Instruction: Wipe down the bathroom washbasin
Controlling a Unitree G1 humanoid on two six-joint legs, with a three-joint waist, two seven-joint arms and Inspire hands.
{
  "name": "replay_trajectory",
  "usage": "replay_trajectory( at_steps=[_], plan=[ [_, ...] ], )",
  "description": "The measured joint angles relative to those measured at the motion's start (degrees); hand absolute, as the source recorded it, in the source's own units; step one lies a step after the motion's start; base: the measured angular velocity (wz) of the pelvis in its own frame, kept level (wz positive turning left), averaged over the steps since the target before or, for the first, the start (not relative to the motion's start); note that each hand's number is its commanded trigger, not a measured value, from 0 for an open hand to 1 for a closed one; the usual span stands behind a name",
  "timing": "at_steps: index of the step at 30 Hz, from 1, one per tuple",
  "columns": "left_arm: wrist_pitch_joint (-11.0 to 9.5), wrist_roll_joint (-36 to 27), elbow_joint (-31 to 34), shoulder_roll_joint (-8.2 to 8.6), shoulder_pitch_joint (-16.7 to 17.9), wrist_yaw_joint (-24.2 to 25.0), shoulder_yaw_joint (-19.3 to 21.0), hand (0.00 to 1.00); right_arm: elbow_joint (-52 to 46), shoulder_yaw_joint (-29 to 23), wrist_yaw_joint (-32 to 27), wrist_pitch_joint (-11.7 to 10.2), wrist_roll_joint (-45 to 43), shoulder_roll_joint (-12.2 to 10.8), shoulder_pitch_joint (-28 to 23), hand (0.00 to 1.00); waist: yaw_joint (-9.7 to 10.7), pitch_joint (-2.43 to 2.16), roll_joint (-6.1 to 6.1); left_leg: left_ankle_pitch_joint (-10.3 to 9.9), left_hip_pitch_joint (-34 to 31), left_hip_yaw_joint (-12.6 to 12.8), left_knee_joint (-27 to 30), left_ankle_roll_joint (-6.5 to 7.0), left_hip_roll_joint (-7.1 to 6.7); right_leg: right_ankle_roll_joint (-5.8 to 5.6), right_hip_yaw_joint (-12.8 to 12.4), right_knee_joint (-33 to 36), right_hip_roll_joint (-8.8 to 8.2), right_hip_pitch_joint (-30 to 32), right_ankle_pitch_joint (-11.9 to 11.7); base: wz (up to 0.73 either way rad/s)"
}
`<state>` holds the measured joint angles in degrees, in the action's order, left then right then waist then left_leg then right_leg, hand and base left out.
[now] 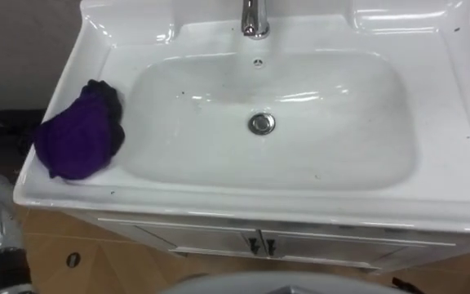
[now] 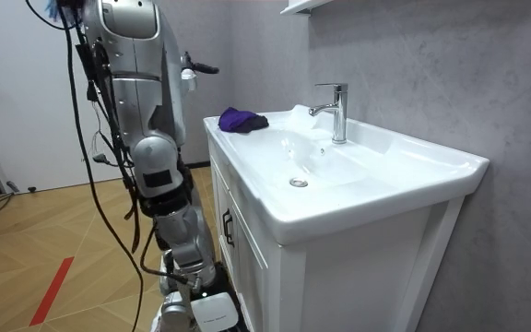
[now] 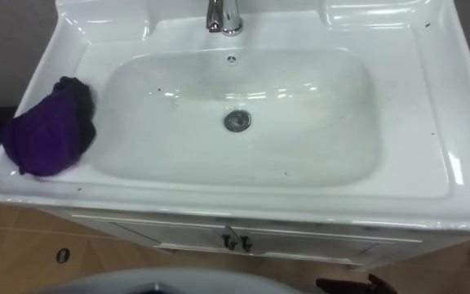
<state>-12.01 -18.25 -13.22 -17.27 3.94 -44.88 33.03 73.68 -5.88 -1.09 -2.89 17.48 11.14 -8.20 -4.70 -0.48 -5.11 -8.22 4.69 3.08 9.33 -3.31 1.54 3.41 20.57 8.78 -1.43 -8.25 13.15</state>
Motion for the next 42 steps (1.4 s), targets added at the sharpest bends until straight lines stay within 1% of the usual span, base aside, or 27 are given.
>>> replay_trajectory(
  at_steps=[2,3,4,5,7,9,12,14,15,17,19,20,21,22,23,25,26,28,29,31,32,34,35,37,39,40,42],
  plan=[
    [0.0,-2.8,-2.4,0.0,1.6,0.0,2.2,0.0,-0.1,0.0,0.0,0.0,0.0,0.0,-0.1,0.0,-1.2,-0.33,-0.35,0.0,0.0,-0.1,0.0,0.0,-0.15,-0.08,0.0,0.0,-0.15,0.0,0.0,0.04],
    [0.0,-4.9,-4.0,-0.01,2.6,0.0,3.5,0.0,-0.1,-0.1,0.1,0.2,0.0,0.0,-0.1,0.0,-2.0,-0.22,-0.04,0.0,-0.1,-0.6,0.1,0.0,-0.26,-0.15,0.1,0.0,-0.27,0.1,0.1,0.1],
    [0.0,-6.3,-6.2,-0.03,3.4,-0.2,4.7,0.0,-0.2,-0.2,0.2,0.5,0.1,0.0,-0.1,0.0,-2.5,-0.43,-0.31,0.0,-0.1,-1.4,0.0,0.0,-0.47,-0.35,0.5,0.0,-0.41,-0.1,0.2,0.15],
    [-0.1,-7.2,-7.8,-0.04,3.7,-0.3,5.2,0.0,-0.2,-0.3,0.3,0.5,0.1,0.0,-0.2,0.0,-2.9,-0.23,-0.05,0.0,-0.2,-1.6,0.0,0.0,-0.53,-0.46,0.6,0.0,-0.47,0.0,0.3,0.16],
    [-0.1,-13.0,-13.8,-0.04,5.9,-0.8,5.6,0.0,-0.4,-0.5,0.4,1.2,0.1,0.1,-0.1,0.0,-3.9,-0.34,-0.2,0.0,-0.5,-1.6,0.1,0.01,-0.85,-0.77,1.2,0.1,-0.8,0.0,0.5,0.16],
    [0.0,-16.5,-18.1,-0.04,7.9,-0.6,5.6,0.0,-0.4,-0.5,0.6,1.8,0.0,0.0,0.0,0.0,-3.9,-0.35,-0.1,0.0,-1.0,-1.7,0.3,0.02,-1.14,-1.01,2.1,0.2,-1.04,0.1,0.6,0.26],
    [0.0,-20.5,-27.4,-0.01,10.7,-0.2,5.6,0.0,-0.4,-1.0,1.0,2.2,0.1,0.0,-0.1,0.0,-5.3,-0.3,0.41,-0.1,-1.2,-2.0,0.4,0.2,-1.42,-1.32,2.5,0.3,-1.36,0.1,0.8,0.09],
    [0.0,-23.1,-33.5,0.07,12.0,0.8,5.2,0.0,-0.3,-1.0,0.9,2.8,0.2,0.0,-0.1,0.0,-6.2,-0.28,0.59,-0.4,-1.1,-2.1,0.4,0.75,-1.4,-1.38,2.3,0.3,-1.32,0.2,0.8,0.02],
    [0.0,-24.9,-36.8,0.64,13.4,1.5,5.2,0.0,-0.2,-1.0,1.0,3.2,0.1,0.0,-0.1,0.0,-6.7,-0.29,0.75,-0.6,-1.1,-2.1,0.4,0.96,-1.41,-1.46,2.3,0.3,-1.35,0.2,0.8,0.04],
    [0.0,-25.0,-41.4,2.11,14.7,3.1,5.1,0.0,-0.1,-1.2,1.2,3.6,-0.2,0.0,-0.1,0.0,-6.4,-0.3,1.04,-0.9,-1.5,-2.4,0.5,1.43,-1.5,-1.72,3.1,0.2,-1.37,0.1,0.9,0.16],
    [1.1,-24.7,-47.1,4.5,16.3,5.7,4.4,0.0,0.2,-1.1,2.0,4.4,-0.4,0.0,0.0,0.0,-6.4,-0.23,1.44,-0.9,-1.2,-2.4,0.5,1.52,-1.67,-1.92,3.4,0.1,-1.53,-0.4,0.8,0.1],
    [1.3,-24.2,-48.3,5.32,16.2,6.4,3.6,0.0,0.4,-1.1,2.2,4.4,-0.9,0.0,0.0,0.0,-6.4,-0.19,1.49,-1.0,-1.1,-2.4,0.5,1.57,-1.71,-1.97,3.4,0.1,-1.59,-0.6,0.8,0.05],
    [2.1,-22.6,-51.2,6.76,17.0,8.1,2.0,0.0,0.5,-1.0,2.9,4.4,-2.3,0.0,0.0,0.0,-6.3,-0.18,1.58,-1.0,-1.1,-2.4,0.6,1.67,-1.76,-2.05,3.6,0.1,-1.66,-0.8,0.9,0.08],
    [3.3,-21.2,-53.8,7.77,16.9,10.1,0.1,0.0,0.7,-0.9,3.2,4.5,-2.7,-0.1,0.1,0.0,-6.3,-0.18,1.67,-1.1,-1.0,-2.4,0.7,1.79,-1.76,-2.07,3.8,0.1,-1.67,-0.9,0.9,0.09],
    [4.0,-20.1,-55.0,8.23,16.8,11.3,-1.0,0.0,1.1,-0.5,3.4,4.6,-3.1,-0.1,0.4,0.0,-6.3,-0.17,1.76,-1.1,-1.0,-2.3,0.8,1.8,-1.75,-2.08,3.8,0.1,-1.67,-0.9,0.9,0.08],
    [6.4,-12.2,-58.5,9.11,16.1,16.3,-5.7,0.0,2.0,0.6,4.5,4.9,-5.1,-0.2,1.5,0.0,-5.6,-0.07,2.5,-1.1,-1.4,-2.4,1.2,1.8,-1.72,-2.05,4.3,0.1,-1.65,-1.1,0.9,0.11],
    [6.9,-9.9,-58.9,9.1,15.8,17.6,-6.9,0.0,1.9,1.2,4.7,4.9,-5.6,-0.2,1.5,0.0,-5.5,-0.05,2.79,-1.1,-1.6,-2.4,1.3,1.8,-1.71,-2.04,4.6,0.1,-1.65,-1.0,0.9,0.2],
    [8.2,-4.1,-59.6,8.9,14.4,21.8,-13.8,0.0,2.4,3.6,5.3,5.1,-5.7,-0.2,2.7,0.0,-4.4,0.46,3.69,-1.1,-2.6,-2.4,2.3,1.8,-1.66,-1.99,5.4,0.0,-1.61,-0.8,0.9,0.18],
    [8.7,-2.9,-59.6,8.89,13.9,22.9,-15.6,0.0,2.4,4.1,5.4,5.4,-5.6,-0.2,3.1,0.0,-4.0,0.59,3.88,-1.1,-2.9,-2.4,2.5,1.8,-1.67,-1.98,5.7,0.0,-1.62,-0.8,0.9,0.16],
    [10.9,2.2,-59.5,8.89,11.3,27.3,-19.4,0.0,2.7,4.9,5.7,5.4,-5.1,-0.5,3.8,0.0,-3.2,0.98,4.53,-1.1,-3.0,-2.0,2.5,1.8,-1.6,-1.98,6.0,-0.1,-1.6,-0.7,0.9,0.1],
    [11.2,3.3,-59.5,8.89,10.6,28.3,-20.0,0.0,2.7,5.0,5.9,5.4,-5.1,-0.6,3.9,0.0,-2.9,0.99,4.68,-1.1,-3.0,-2.0,2.5,1.81,-1.6,-1.98,5.9,-0.1,-1.59,-0.7,0.9,-0.04],
    [13.1,8.1,-58.3,8.93,7.6,31.3,-22.4,0.0,2.5,6.6,6.7,5.4,-5.3,-0.7,4.6,0.0,-1.5,1.08,4.95,-1.2,-3.3,-1.7,2.6,1.86,-1.55,-1.99,5.6,-0.1,-1.55,-0.7,0.9,-0.06],
    [13.3,9.0,-57.7,8.93,7.0,31.8,-22.9,0.0,2.3,7.0,6.7,5.4,-5.3,-0.7,4.7,0.0,-1.3,1.09,4.97,-1.2,-3.4,-1.6,2.6,1.88,-1.55,-1.99,5.6,-0.1,-1.55,-0.6,0.9,-0.05],
    [13.3,10.2,-56.0,8.91,5.3,33.4,-25.3,0.0,1.7,8.1,7.1,5.3,-5.3,-0.6,5.1,0.0,-0.2,0.99,5.02,-1.2,-4.0,-1.1,2.9,1.9,-1.45,-1.93,5.1,0.0,-1.53,0.2,0.8,-0.1],
    [13.3,10.5,-54.9,8.97,4.2,34.7,-26.6,0.0,1.7,8.6,7.1,5.3,-5.4,-0.6,5.5,0.0,0.1,0.86,5.26,-1.2,-4.0,-0.4,2.8,1.9,-1.31,-1.8,4.6,0.0,-1.51,0.5,0.6,-0.19],
    [13.3,10.6,-54.0,9.23,4.1,35.7,-26.8,0.0,1.7,9.1,7.1,5.3,-5.3,-0.6,5.5,0.0,0.3,0.72,5.45,-1.2,-3.8,0.1,2.5,1.9,-1.29,-1.81,4.3,0.0,-1.49,0.4,0.4,-0.2],
    [13.4,11.7,-53.2,9.52,4.2,36.9,-27.6,0.0,1.6,9.7,7.2,5.3,-4.9,-0.6,5.5,0.0,0.3,0.7,5.62,-1.2,-3.3,0.1,2.1,1.9,-1.3,-1.86,3.5,-0.1,-1.46,0.4,0.3,-0.18]
  ],
)
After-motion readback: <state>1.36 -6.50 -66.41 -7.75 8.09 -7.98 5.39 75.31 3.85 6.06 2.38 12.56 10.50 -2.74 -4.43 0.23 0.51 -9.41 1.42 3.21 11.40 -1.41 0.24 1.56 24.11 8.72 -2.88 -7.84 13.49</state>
